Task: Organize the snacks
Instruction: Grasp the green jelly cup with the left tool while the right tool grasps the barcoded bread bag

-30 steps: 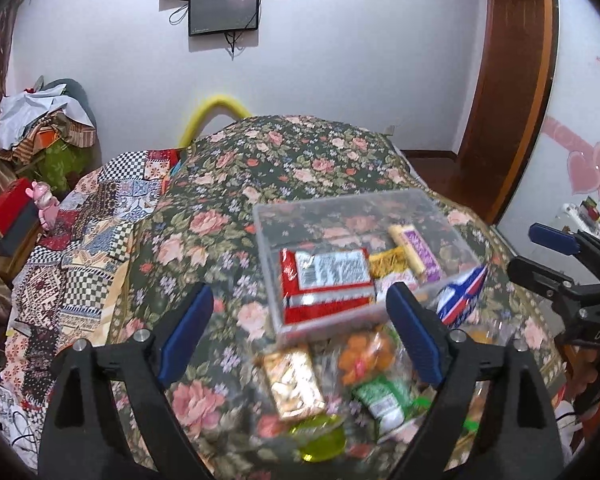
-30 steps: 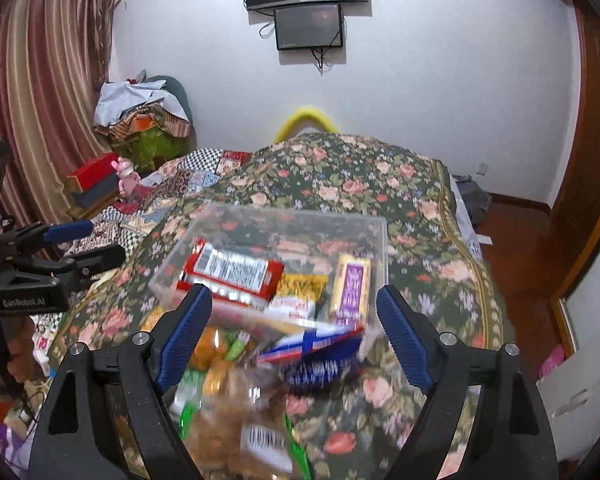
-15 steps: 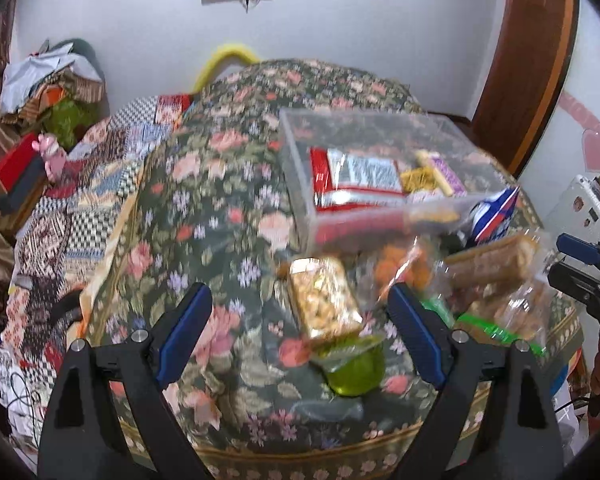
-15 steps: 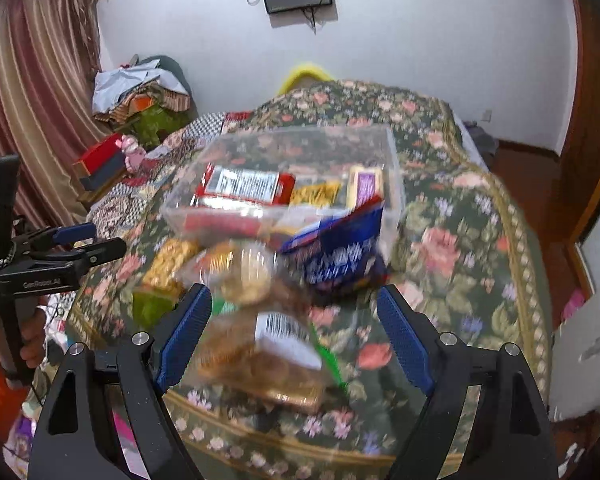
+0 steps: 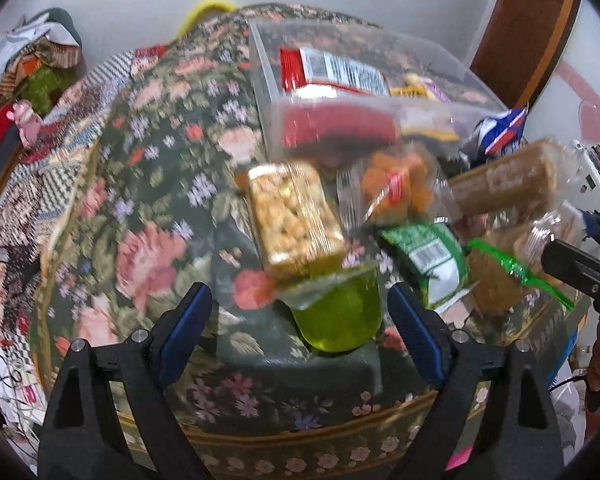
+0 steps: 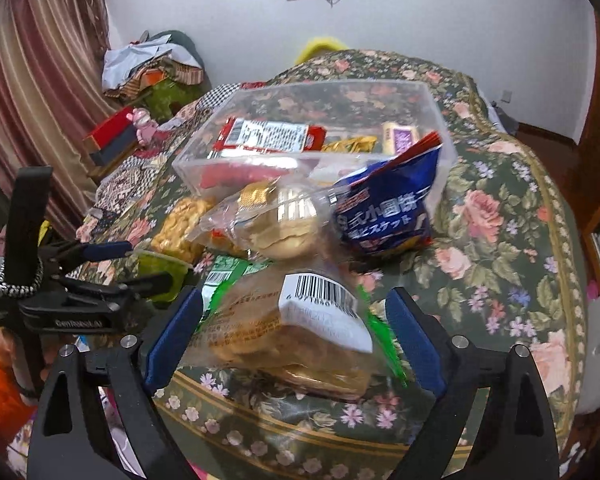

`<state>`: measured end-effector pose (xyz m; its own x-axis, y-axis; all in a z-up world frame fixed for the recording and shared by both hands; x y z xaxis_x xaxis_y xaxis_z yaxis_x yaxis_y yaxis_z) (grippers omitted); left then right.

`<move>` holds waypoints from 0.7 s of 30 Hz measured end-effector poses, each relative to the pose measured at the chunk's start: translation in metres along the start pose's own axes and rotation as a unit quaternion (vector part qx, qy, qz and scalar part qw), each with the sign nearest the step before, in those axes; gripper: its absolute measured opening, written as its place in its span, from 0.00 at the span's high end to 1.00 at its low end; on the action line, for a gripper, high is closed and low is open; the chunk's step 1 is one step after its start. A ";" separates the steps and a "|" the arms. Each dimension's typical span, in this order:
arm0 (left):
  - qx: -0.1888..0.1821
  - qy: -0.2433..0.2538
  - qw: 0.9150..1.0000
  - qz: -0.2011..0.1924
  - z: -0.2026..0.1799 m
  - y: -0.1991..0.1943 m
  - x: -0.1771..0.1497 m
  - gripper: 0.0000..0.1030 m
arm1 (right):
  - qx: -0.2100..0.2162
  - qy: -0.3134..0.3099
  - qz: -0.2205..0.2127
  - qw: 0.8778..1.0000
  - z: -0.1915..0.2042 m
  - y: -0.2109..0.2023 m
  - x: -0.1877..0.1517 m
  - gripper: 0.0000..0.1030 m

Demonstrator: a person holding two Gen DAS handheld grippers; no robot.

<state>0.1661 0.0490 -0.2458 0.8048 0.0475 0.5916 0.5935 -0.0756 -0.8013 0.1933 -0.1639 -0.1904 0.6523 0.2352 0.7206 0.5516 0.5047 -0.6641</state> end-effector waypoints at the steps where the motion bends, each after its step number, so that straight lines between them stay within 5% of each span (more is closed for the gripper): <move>1: -0.002 -0.002 1.000 0.004 -0.001 0.003 -0.003 0.12 | -0.003 -0.002 0.000 1.000 0.001 0.001 -0.001 0.11; 8: -0.005 -0.014 1.000 -0.004 -0.003 0.010 -0.007 0.24 | -0.001 0.001 0.002 1.000 -0.001 0.005 -0.003 0.10; 12: -0.015 -0.018 1.000 -0.010 -0.007 0.011 -0.005 0.45 | -0.001 0.009 0.022 1.000 -0.005 0.013 -0.007 0.10; 15: -0.016 -0.015 1.000 -0.014 -0.010 0.009 -0.006 0.45 | -0.006 0.015 0.024 1.000 -0.008 0.016 -0.010 0.11; 21: -0.021 -0.018 1.000 -0.015 -0.010 0.001 -0.009 0.45 | 0.005 0.034 0.007 0.999 -0.015 0.000 -0.007 0.38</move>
Point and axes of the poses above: each gripper's, at about its wrist camera, not at the fingertips, and y roughly the way its jaws point, z to its left, x to its top, the point moved 5 cm from there along y, roughly the way its jaws point, and after that the axes turned 6 degrees about -z, right-handed, at the moved point
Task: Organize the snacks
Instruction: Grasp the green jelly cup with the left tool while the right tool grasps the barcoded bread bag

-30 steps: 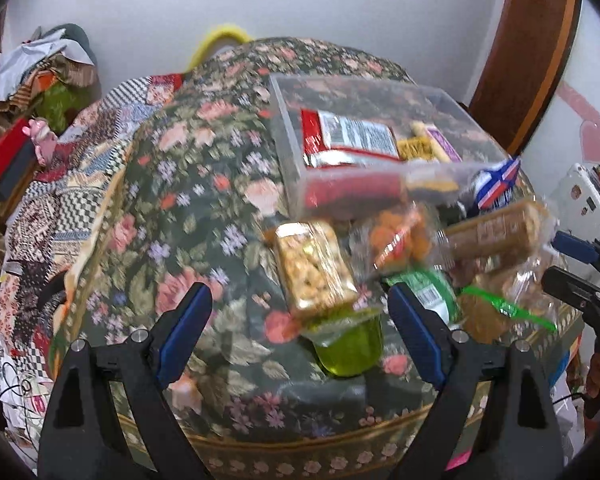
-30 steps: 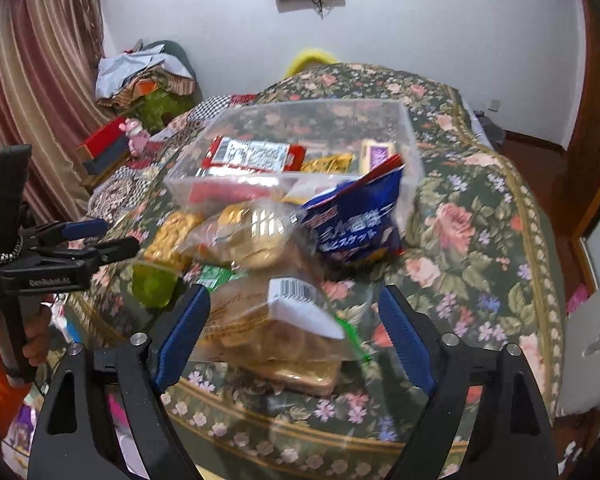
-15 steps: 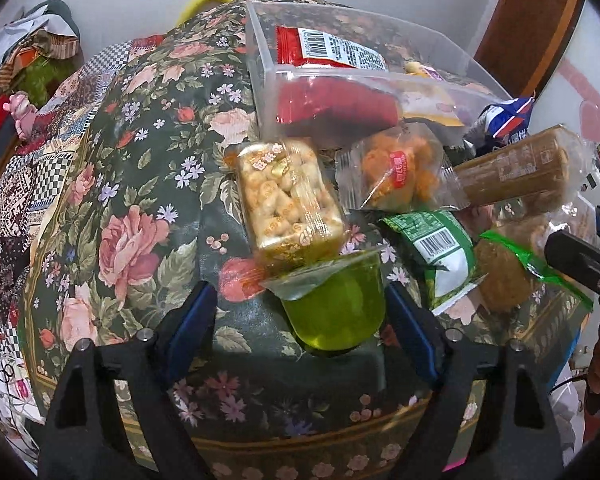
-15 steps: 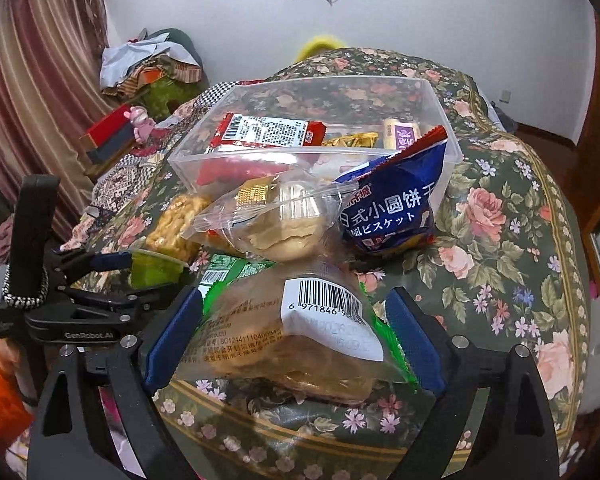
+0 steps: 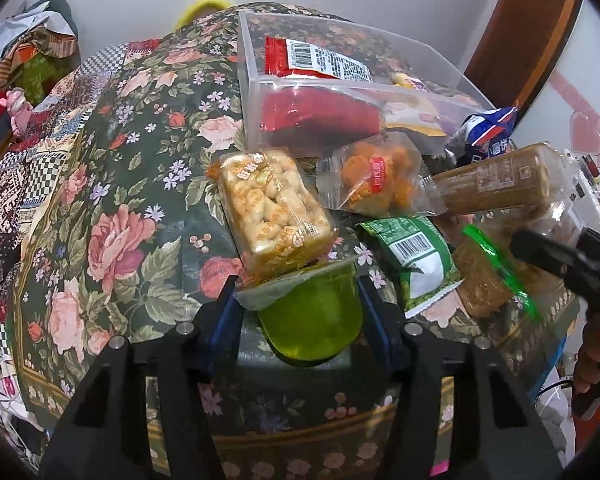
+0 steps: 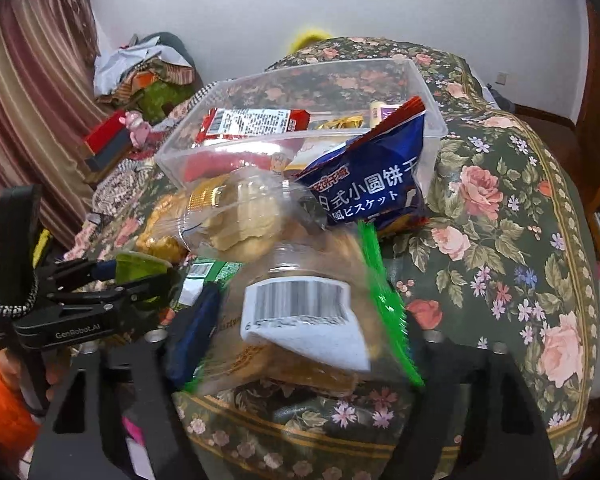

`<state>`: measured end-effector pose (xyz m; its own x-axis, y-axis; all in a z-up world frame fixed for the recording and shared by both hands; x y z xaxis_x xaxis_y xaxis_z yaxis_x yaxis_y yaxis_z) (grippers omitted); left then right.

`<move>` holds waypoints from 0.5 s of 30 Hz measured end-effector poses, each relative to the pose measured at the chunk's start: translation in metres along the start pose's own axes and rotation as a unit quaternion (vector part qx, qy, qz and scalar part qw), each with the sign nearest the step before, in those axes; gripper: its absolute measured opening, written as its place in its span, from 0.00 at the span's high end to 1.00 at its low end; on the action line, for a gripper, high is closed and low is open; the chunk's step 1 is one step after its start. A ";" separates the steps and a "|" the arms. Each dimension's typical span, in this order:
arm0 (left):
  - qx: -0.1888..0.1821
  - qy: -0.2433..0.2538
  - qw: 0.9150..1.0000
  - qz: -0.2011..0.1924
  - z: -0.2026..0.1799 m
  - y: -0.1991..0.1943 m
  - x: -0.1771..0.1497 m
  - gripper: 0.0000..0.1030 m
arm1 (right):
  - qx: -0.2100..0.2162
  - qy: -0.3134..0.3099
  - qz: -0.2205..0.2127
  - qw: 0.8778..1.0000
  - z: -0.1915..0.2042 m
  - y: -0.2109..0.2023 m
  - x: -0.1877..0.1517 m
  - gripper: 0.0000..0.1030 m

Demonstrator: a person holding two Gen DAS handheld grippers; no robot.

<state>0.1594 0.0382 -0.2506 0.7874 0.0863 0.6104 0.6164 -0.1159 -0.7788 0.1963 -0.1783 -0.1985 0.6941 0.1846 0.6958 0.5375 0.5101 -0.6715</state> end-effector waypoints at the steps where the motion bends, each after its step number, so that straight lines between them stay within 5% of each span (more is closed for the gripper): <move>1: 0.001 0.000 1.000 -0.002 0.000 -0.002 0.000 0.45 | 0.004 0.004 -0.002 1.000 -0.001 -0.002 0.000 0.43; 7: 0.000 -0.001 1.000 -0.018 -0.003 -0.018 0.004 0.45 | 0.000 0.016 -0.016 1.000 -0.009 -0.016 0.001 0.56; 15: -0.009 -0.003 0.999 -0.048 -0.008 -0.046 0.018 0.47 | -0.035 0.024 -0.044 0.998 -0.023 -0.041 0.008 0.58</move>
Point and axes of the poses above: each gripper's, at about its wrist camera, not at the fingertips, and y roughly the way its jaws point, z to its left, x to its top, the point moved 5 cm from there along y, roughly the way its jaws point, and after that the axes turned 6 degrees about -z, right-handed, at the moved point
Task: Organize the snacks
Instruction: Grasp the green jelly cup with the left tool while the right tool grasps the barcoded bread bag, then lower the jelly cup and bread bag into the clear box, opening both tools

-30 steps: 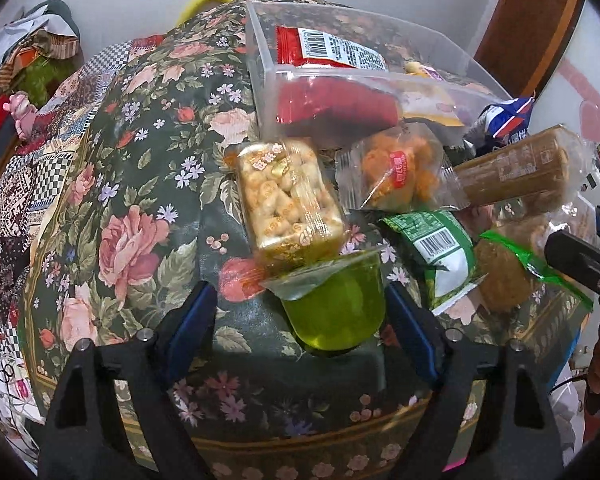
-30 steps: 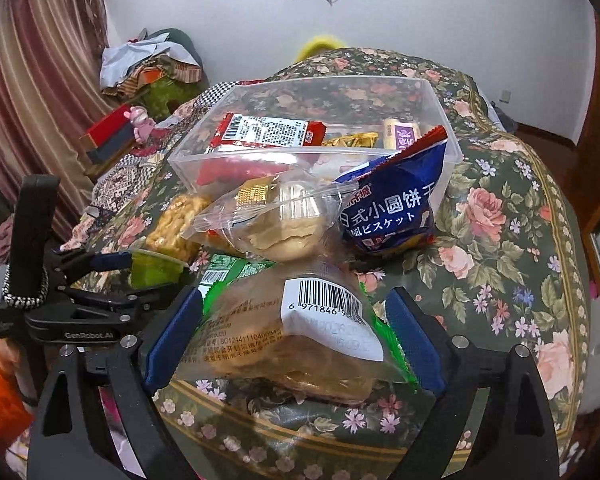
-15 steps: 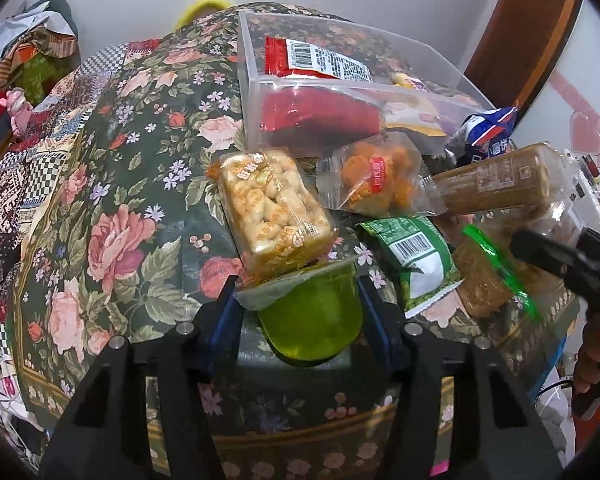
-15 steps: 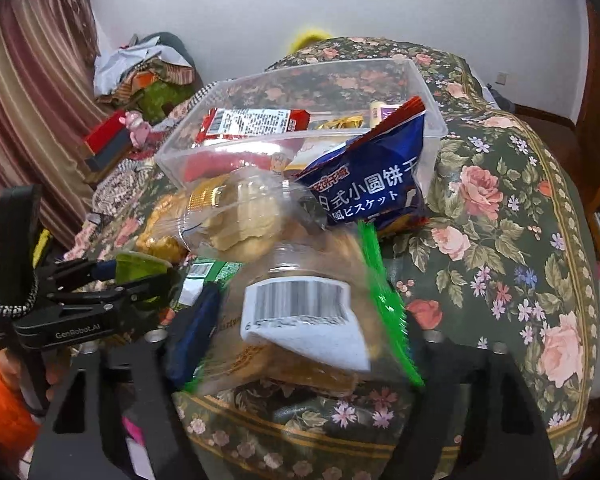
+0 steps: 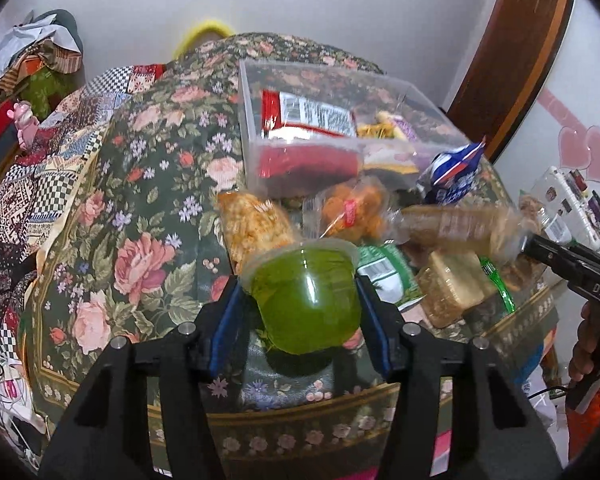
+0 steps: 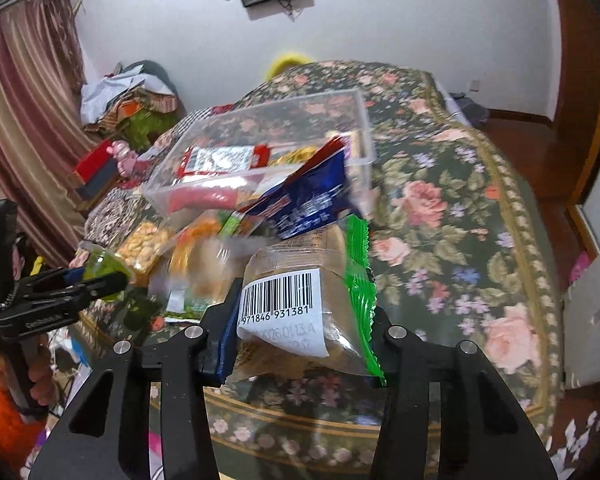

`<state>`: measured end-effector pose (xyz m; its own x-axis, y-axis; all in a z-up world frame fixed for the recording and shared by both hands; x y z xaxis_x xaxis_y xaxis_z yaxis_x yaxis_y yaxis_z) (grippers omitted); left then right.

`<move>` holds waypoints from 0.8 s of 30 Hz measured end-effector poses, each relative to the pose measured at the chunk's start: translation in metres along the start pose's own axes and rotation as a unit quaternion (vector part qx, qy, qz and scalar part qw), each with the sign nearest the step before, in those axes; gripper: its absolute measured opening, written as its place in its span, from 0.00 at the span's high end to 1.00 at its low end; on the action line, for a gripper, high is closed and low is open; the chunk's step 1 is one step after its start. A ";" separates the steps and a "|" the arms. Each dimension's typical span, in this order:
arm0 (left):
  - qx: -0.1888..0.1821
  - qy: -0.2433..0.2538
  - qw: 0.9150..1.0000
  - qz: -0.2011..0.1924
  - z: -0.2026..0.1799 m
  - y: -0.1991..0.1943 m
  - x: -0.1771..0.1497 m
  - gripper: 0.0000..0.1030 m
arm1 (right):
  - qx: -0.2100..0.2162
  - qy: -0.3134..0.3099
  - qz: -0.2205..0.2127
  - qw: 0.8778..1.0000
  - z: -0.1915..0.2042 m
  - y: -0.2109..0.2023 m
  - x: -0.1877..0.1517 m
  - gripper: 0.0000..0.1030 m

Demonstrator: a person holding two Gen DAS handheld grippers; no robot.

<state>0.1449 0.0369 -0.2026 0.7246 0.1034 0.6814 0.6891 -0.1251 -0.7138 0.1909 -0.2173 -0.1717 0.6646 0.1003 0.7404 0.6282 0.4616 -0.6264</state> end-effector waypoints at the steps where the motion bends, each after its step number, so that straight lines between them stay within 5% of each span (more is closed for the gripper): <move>1: -0.001 0.001 1.000 -0.005 -0.001 -0.004 0.003 0.48 | -0.005 0.002 -0.007 1.000 -0.004 -0.004 0.003 0.58; 24: 0.000 0.006 0.994 -0.107 -0.005 -0.036 0.091 0.53 | 0.005 -0.007 -0.106 0.994 -0.002 -0.020 0.084 0.58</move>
Point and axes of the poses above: each gripper's, at about its wrist camera, not at the fingertips, and y roughly the way its jaws point, z to its left, x to its top, the point moved 5 cm from there along y, roughly the way its jaws point, and after that the axes turned 6 degrees about -z, right-handed, at the moved point
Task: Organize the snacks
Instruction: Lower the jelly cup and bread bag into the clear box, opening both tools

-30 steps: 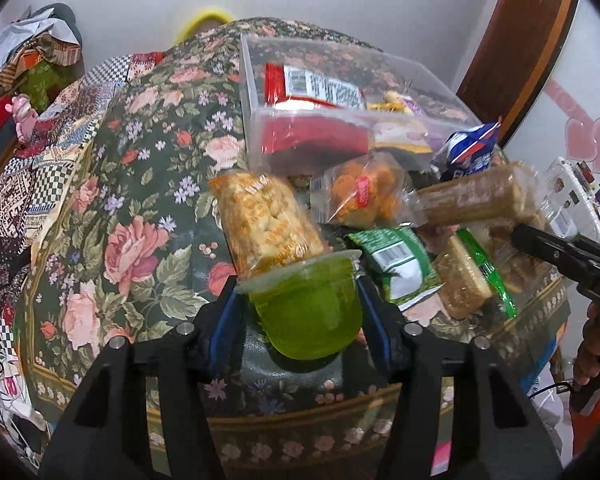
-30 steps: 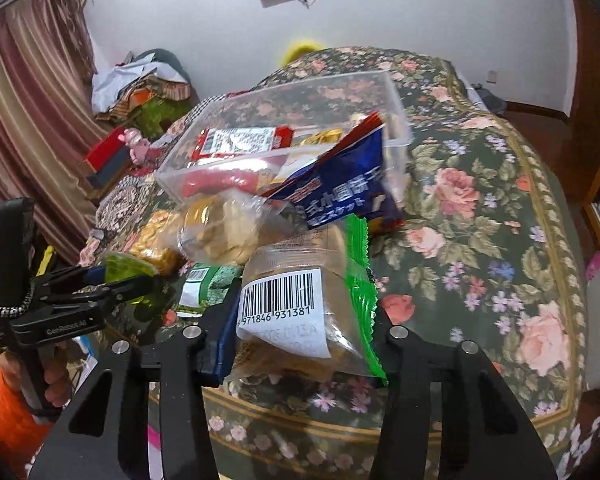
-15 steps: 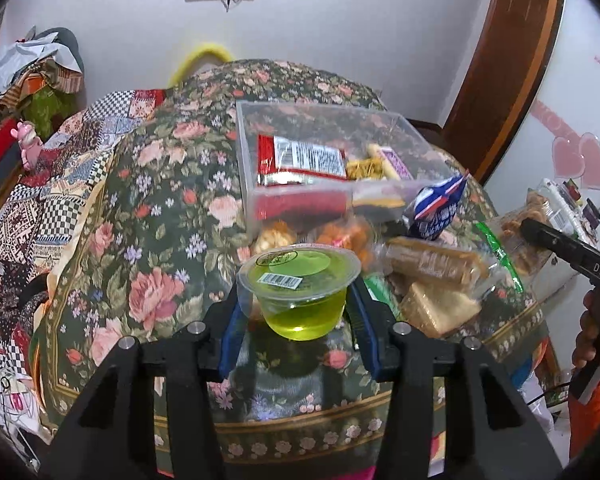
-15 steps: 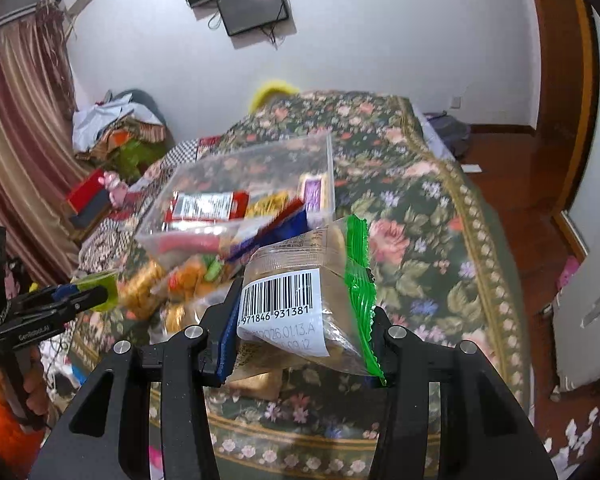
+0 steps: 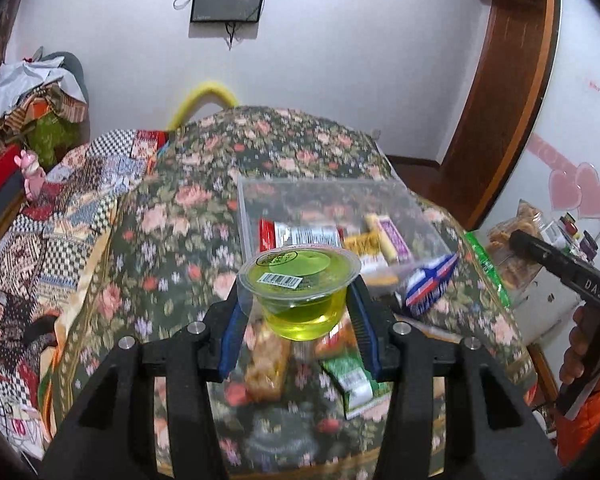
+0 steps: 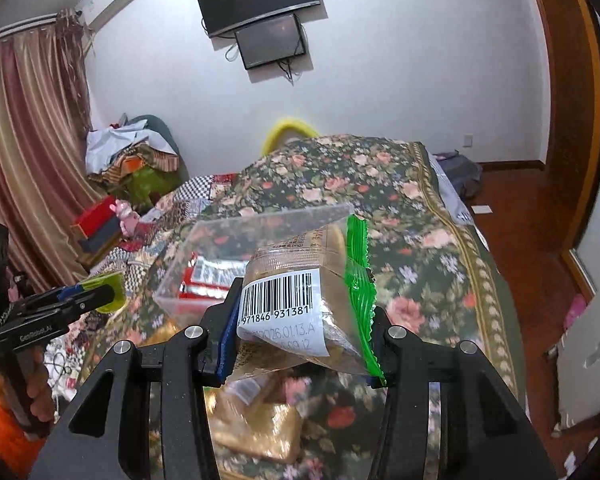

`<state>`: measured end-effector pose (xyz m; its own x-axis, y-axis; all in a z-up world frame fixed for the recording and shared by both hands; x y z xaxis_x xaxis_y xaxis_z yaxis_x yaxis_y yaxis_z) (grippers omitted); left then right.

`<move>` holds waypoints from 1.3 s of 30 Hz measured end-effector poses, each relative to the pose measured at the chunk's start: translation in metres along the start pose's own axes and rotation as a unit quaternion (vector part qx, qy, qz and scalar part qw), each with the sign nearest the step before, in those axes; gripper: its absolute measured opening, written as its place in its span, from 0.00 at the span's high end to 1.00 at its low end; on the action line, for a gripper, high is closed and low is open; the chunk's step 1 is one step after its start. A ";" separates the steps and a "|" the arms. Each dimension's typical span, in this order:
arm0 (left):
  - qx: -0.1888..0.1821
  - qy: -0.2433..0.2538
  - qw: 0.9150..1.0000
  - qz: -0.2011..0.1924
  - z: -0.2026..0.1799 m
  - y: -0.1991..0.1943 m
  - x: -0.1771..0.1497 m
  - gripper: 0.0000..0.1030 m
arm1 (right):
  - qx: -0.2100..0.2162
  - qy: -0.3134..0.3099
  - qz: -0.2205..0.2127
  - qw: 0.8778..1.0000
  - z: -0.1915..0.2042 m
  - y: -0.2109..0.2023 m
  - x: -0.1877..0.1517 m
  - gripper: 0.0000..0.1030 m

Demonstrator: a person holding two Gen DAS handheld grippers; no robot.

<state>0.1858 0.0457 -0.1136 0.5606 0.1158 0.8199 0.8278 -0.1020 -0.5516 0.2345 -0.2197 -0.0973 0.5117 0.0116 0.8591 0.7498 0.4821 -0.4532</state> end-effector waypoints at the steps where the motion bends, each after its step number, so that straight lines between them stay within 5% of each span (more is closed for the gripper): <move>1: 0.001 0.001 1.000 -0.005 0.000 0.002 0.005 0.53 | 0.005 0.002 0.000 1.000 0.002 0.005 0.002 0.58; 30: 0.022 -0.005 0.999 0.031 0.000 0.134 0.038 0.53 | 0.020 -0.043 0.095 0.994 0.022 0.125 -0.004 0.56; 36: 0.023 -0.019 0.998 0.061 0.005 0.150 0.030 0.53 | 0.001 -0.044 0.096 0.994 0.017 0.127 -0.003 0.50; 39: 0.010 -0.028 0.997 0.064 0.006 0.147 0.027 0.47 | -0.012 -0.049 0.094 0.994 0.016 0.126 -0.002 0.34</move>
<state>0.3230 0.0396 -0.1732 0.6615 0.1591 0.7329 0.7493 -0.0996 -0.6547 0.3212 -0.1453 -0.1519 0.6006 0.1859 0.7776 0.6556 0.4422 -0.6121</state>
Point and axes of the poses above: each gripper's, at about its wrist camera, not at the fingertips, and y roughly the way its jaws point, z to its left, x to its top, the point moved 5 cm from there along y, roughly the way its jaws point, and after that the axes turned 6 degrees about -z, right-handed, at the moved point
